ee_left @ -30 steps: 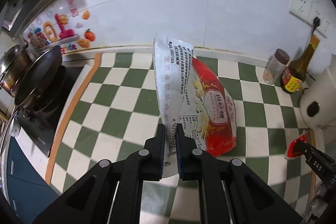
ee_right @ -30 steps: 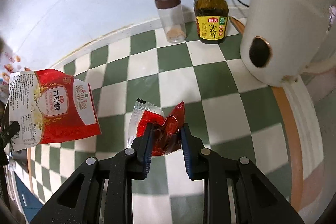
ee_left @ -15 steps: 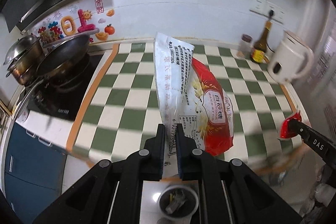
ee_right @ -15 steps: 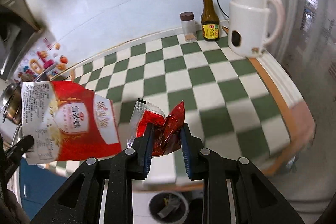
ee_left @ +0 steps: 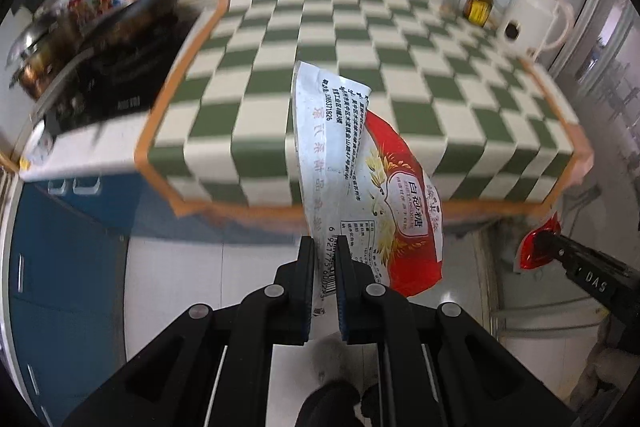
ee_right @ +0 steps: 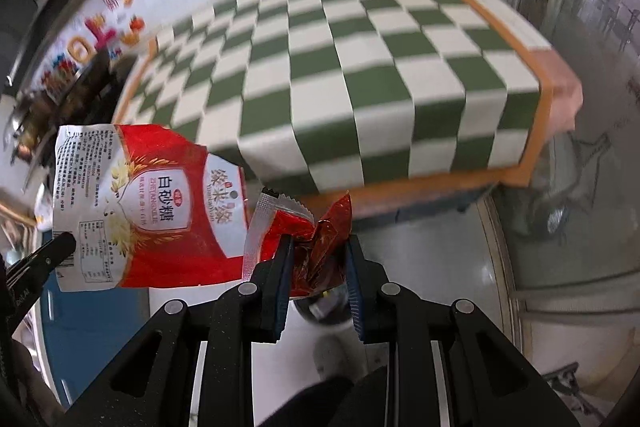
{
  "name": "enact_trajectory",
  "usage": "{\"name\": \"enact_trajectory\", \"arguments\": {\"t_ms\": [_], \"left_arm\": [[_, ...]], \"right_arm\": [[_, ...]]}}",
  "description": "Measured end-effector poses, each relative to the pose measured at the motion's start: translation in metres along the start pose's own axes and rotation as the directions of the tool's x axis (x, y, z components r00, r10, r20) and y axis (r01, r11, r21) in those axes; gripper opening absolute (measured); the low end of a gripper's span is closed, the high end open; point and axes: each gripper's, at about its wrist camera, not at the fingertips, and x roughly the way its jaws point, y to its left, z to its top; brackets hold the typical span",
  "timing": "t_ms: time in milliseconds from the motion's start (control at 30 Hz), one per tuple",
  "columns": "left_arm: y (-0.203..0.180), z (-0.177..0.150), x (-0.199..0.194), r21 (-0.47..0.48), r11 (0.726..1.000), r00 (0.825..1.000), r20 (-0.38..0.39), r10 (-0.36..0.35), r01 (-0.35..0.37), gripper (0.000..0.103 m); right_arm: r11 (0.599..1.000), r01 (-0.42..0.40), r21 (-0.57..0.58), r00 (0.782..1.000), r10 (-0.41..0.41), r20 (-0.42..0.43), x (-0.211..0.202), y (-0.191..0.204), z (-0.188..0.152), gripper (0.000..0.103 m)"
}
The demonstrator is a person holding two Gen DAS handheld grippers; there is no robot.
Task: Collect trash
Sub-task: 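Carry the sugar bag and red wrapper down over the bin, then open both tools to drop the bag and wrapper into the bin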
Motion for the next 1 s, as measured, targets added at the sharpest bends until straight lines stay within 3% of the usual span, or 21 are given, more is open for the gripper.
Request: {"name": "enact_trajectory", "arguments": {"t_ms": [133, 233, 533, 767, 867, 1000], "left_arm": [[-0.005, -0.027, 0.045, 0.004, 0.999, 0.995, -0.092, 0.041, -0.041, 0.007], [-0.01, -0.05, 0.097, 0.013, 0.997, 0.982, -0.173, 0.077, -0.076, 0.007], [-0.023, -0.129, 0.314, 0.011, 0.99, 0.914, -0.382, 0.136, -0.142, 0.007], [-0.036, -0.173, 0.472, -0.042, 0.996, 0.863, -0.503, 0.045, -0.077, 0.007], [-0.042, -0.189, 0.513, -0.033, 0.998, 0.832, -0.555, 0.024, -0.05, 0.008], [-0.043, -0.195, 0.53, -0.027, 0.999, 0.822, -0.569, 0.006, -0.026, 0.015]], "right_arm": [[1.0, 0.005, -0.008, 0.996, -0.006, -0.089, 0.045, -0.014, -0.017, 0.026], [1.0, 0.011, -0.027, 0.987, -0.015, -0.16, 0.093, -0.025, -0.033, 0.026], [1.0, 0.016, -0.025, 0.94, -0.023, -0.339, 0.294, -0.077, -0.101, 0.026], [0.999, 0.011, -0.031, 0.902, -0.023, -0.43, 0.448, -0.102, -0.154, 0.026], [1.0, -0.002, -0.015, 0.888, -0.005, -0.46, 0.497, -0.106, -0.168, 0.026], [1.0, -0.006, -0.024, 0.871, -0.006, -0.492, 0.545, -0.105, -0.184, 0.026]]}}
